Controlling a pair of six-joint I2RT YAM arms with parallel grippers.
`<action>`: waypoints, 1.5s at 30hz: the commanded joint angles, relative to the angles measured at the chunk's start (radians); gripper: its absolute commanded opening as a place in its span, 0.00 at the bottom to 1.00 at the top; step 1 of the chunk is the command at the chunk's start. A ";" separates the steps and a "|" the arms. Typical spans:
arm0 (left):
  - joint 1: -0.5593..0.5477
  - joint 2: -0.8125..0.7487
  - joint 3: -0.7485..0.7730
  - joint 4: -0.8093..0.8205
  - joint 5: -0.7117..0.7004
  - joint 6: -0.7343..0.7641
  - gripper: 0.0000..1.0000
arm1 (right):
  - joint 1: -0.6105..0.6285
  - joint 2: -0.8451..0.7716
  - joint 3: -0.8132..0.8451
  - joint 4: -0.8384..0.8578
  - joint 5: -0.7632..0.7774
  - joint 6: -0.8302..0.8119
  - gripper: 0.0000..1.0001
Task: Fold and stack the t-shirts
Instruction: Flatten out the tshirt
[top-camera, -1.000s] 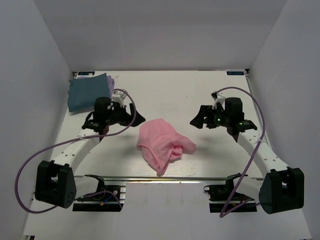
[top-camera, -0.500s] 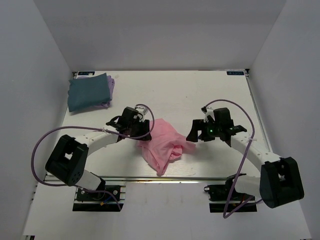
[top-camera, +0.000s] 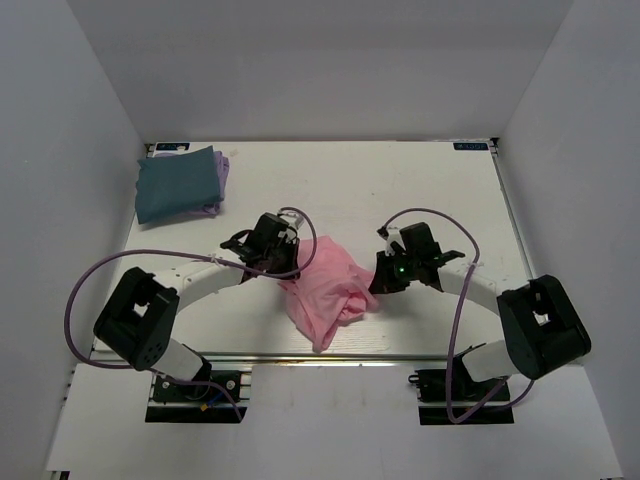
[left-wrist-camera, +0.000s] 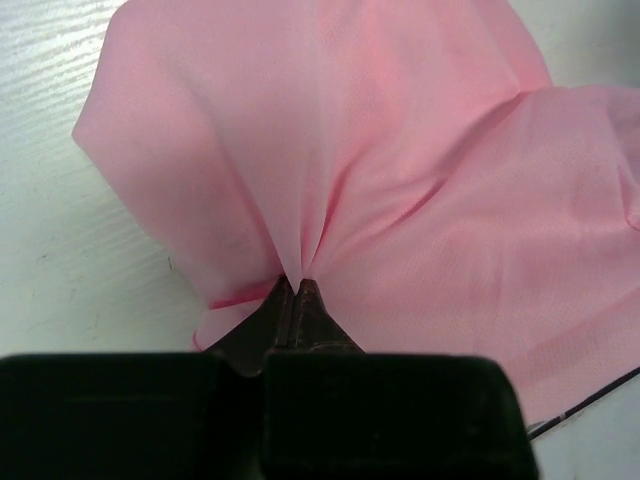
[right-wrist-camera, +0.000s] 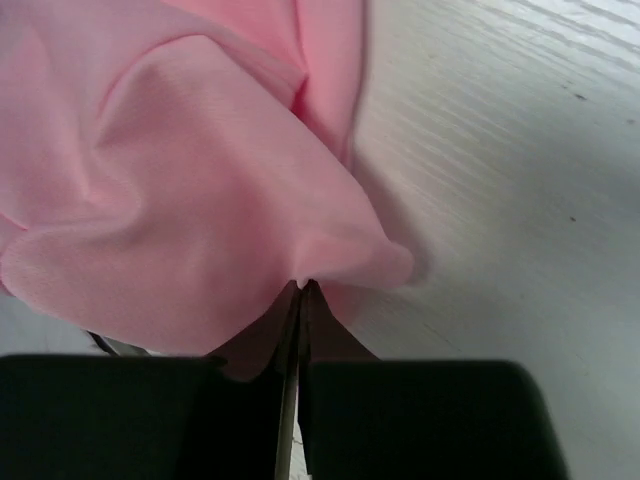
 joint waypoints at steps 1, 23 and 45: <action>-0.018 -0.059 0.046 -0.015 -0.014 -0.001 0.00 | 0.018 -0.010 0.051 0.062 -0.075 0.029 0.00; -0.036 -0.294 0.506 -0.107 -0.067 0.196 0.00 | 0.014 -0.477 0.480 -0.077 0.454 -0.021 0.00; -0.036 -0.513 0.723 -0.076 0.264 0.332 0.00 | 0.014 -0.573 0.985 -0.143 0.476 -0.207 0.00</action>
